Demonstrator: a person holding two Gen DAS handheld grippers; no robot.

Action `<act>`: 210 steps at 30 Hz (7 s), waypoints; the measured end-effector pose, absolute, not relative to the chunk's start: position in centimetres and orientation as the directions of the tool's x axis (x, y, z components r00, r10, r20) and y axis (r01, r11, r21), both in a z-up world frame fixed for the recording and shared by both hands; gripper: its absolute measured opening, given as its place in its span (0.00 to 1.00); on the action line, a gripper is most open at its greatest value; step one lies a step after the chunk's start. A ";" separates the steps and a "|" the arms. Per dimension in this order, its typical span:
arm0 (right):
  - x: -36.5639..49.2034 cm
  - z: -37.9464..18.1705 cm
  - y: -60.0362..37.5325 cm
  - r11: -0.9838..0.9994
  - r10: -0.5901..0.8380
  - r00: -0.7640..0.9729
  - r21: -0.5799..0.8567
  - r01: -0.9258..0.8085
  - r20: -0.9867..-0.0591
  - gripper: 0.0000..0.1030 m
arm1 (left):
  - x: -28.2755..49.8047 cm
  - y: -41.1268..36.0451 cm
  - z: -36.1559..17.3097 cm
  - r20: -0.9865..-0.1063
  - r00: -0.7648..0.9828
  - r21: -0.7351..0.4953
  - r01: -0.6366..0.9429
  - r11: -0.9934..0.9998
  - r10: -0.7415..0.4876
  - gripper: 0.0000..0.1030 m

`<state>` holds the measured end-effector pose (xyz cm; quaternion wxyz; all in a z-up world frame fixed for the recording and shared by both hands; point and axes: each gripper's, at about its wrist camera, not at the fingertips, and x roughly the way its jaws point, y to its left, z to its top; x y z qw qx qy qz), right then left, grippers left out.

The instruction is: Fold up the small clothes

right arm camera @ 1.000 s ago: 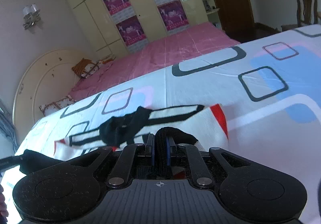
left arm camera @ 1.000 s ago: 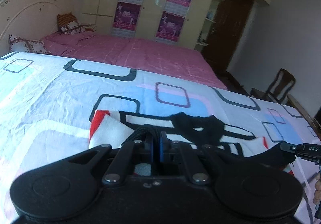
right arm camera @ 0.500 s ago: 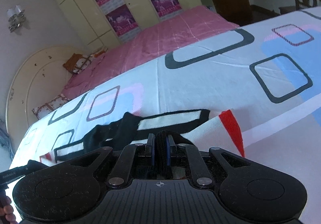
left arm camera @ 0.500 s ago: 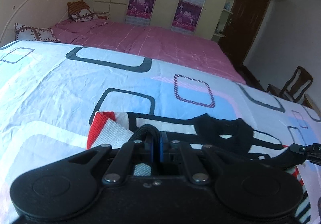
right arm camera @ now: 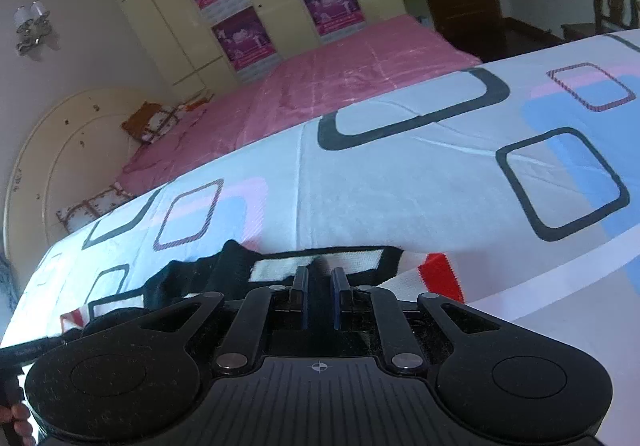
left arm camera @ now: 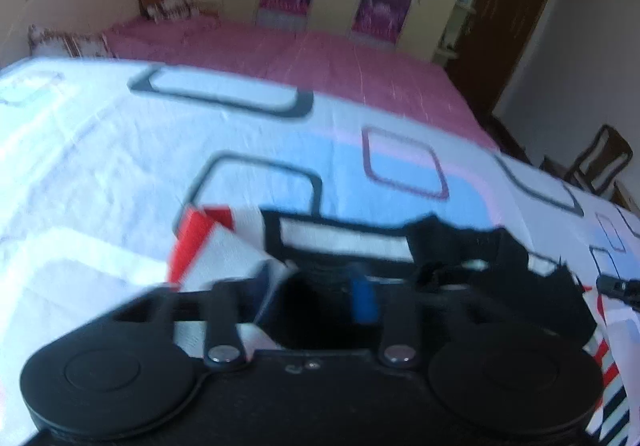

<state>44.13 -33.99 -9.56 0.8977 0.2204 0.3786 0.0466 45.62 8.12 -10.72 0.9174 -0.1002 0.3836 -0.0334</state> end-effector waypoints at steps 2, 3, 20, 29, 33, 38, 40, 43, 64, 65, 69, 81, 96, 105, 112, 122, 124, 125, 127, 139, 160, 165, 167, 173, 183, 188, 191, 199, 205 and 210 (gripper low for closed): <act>44.2 -9.8 -34.1 0.897 0.261 0.702 0.435 0.077 -0.662 0.11 | 44.9 8.6 -9.9 -0.655 0.747 -0.188 -0.012 0.982 -0.117 0.77; 44.3 -10.0 -34.1 0.895 0.269 0.698 0.440 0.074 -0.664 0.15 | 44.8 8.7 -9.7 -0.654 0.746 -0.177 0.006 0.984 -0.122 0.76; 45.9 -12.7 -31.0 0.938 0.277 0.647 0.345 -0.023 -0.711 0.47 | 46.2 6.8 -13.4 -0.736 0.666 -0.038 0.141 0.989 -0.123 0.29; 45.9 -12.9 -30.1 0.959 0.246 0.660 0.277 -0.059 -0.710 0.08 | 45.4 6.3 -12.4 -0.690 0.707 -0.051 0.167 0.985 -0.156 0.06; 45.6 -11.7 -30.4 0.958 0.236 0.703 0.283 -0.052 -0.671 0.08 | 45.4 6.8 -11.2 -0.640 0.755 -0.066 0.129 0.989 -0.141 0.06; 46.0 -10.4 -30.5 0.962 0.209 0.744 0.271 -0.038 -0.635 0.08 | 46.2 7.0 -10.7 -0.596 0.797 -0.060 0.073 0.996 -0.095 0.06; 46.3 -11.1 -30.8 0.963 0.192 0.735 0.271 -0.011 -0.651 0.08 | 46.8 6.9 -11.2 -0.600 0.797 -0.060 0.049 0.997 -0.076 0.06; 46.8 -13.0 -31.3 0.962 0.167 0.700 0.269 0.038 -0.695 0.08 | 47.5 6.3 -13.0 -0.632 0.774 -0.014 0.040 0.999 -0.040 0.06; 44.1 -10.5 -29.2 0.972 0.174 0.733 0.232 -0.022 -0.658 0.40 | 43.7 5.8 -10.8 -0.613 0.787 0.018 0.101 0.995 -0.069 0.50; 43.9 -10.3 -28.8 0.974 0.176 0.735 0.226 -0.032 -0.655 0.40 | 43.3 5.5 -10.4 -0.608 0.790 0.010 0.110 0.994 -0.081 0.50; 43.3 -9.6 -27.0 0.976 0.190 0.735 0.206 -0.069 -0.650 0.40 | 41.8 3.9 -9.3 -0.595 0.791 -0.012 0.168 0.986 -0.142 0.51; 40.0 -10.9 -21.0 0.961 0.276 0.680 0.189 -0.201 -0.679 0.40 | 38.7 0.9 -12.2 -0.659 0.730 -0.022 0.224 0.974 -0.183 0.52; 36.5 -13.9 -23.2 0.987 0.110 0.712 -0.010 -0.162 -0.693 0.40 | 36.2 6.3 -13.6 -0.677 0.735 0.049 0.101 0.994 -0.041 0.55; 34.9 -11.2 -22.6 0.981 0.195 0.726 0.131 -0.144 -0.660 0.40 | 34.0 4.8 -10.8 -0.669 0.737 -0.014 0.116 0.993 -0.096 0.52; 34.2 -11.9 -19.0 0.961 0.274 0.680 0.165 -0.223 -0.681 0.40 | 33.2 2.2 -12.4 -0.709 0.697 -0.007 0.150 0.989 -0.111 0.57; 31.3 -13.4 -21.0 0.973 0.202 0.671 0.070 -0.218 -0.714 0.40 | 31.9 3.3 -13.5 -0.739 0.670 0.023 0.132 0.991 -0.072 0.59; 30.6 -13.7 -21.4 0.974 0.188 0.673 0.050 -0.219 -0.715 0.40 | 31.6 3.6 -13.5 -0.740 0.669 0.024 0.134 0.991 -0.073 0.59; 30.3 -13.7 -21.5 0.974 0.185 0.674 0.041 -0.223 -0.715 0.40 | 31.6 3.8 -13.5 -0.741 0.668 0.023 0.133 0.991 -0.072 0.59; 30.0 -13.5 -21.3 0.975 0.172 0.672 0.027 -0.220 -0.720 0.40 | 31.4 4.0 -13.4 -0.743 0.665 0.018 0.129 0.991 -0.073 0.59; 29.3 -12.8 -22.7 0.994 0.080 0.665 0.014 -0.104 -0.742 0.40 | 30.9 5.7 -12.8 -0.756 0.648 -0.034 0.104 0.994 -0.094 0.57; 30.6 -10.4 -18.9 0.972 0.236 0.668 0.185 -0.148 -0.706 0.40 | 28.7 12.0 -13.0 -0.792 0.530 -0.448 -0.167 0.878 -0.303 0.81; 32.6 -10.4 -17.1 0.967 0.255 0.678 0.197 -0.163 -0.689 0.40 | 30.7 12.7 -14.2 -0.717 0.596 -0.574 -0.212 0.791 -0.361 0.81; 34.0 -10.5 -16.4 0.968 0.252 0.683 0.189 -0.167 -0.685 0.40 | 31.9 12.9 -14.7 -0.687 0.625 -0.617 -0.232 0.752 -0.371 0.82; 38.0 -11.5 -14.6 0.975 0.220 0.691 0.148 -0.163 -0.689 0.40 | 34.5 13.0 -15.8 -0.615 0.699 -0.675 -0.227 0.702 -0.364 0.72; 38.4 -14.9 -12.7 0.985 0.131 0.697 0.011 -0.174 -0.705 0.40 | 35.1 13.8 -17.1 -0.584 0.727 -0.710 -0.240 0.662 -0.363 0.23; 38.2 -15.1 -12.1 0.988 0.101 0.712 -0.015 -0.155 -0.695 0.40 | 35.0 13.5 -15.6 -0.575 0.739 -0.686 -0.202 0.699 -0.351 0.19; 38.2 -15.1 -12.1 0.988 0.106 0.712 -0.008 -0.156 -0.694 0.40 | 34.9 12.7 -14.6 -0.573 0.750 -0.658 -0.182 0.731 -0.329 0.18; 38.2 -13.1 -15.8 0.977 0.212 0.715 0.167 -0.134 -0.666 0.40 | 34.9 7.9 -9.5 -0.527 0.804 -0.526 -0.054 0.849 -0.275 0.17; 35.3 -10.7 -22.1 0.952 0.263 0.732 0.290 -0.094 -0.629 0.40 | 35.7 -1.7 -4.7 -0.468 0.809 -0.360 0.193 0.913 -0.355 0.17; 32.0 -10.2 -29.0 0.937 0.229 0.747 0.350 0.006 -0.625 0.40 | 35.6 -11.8 -4.9 -0.490 0.731 -0.240 0.410 0.880 -0.474 0.17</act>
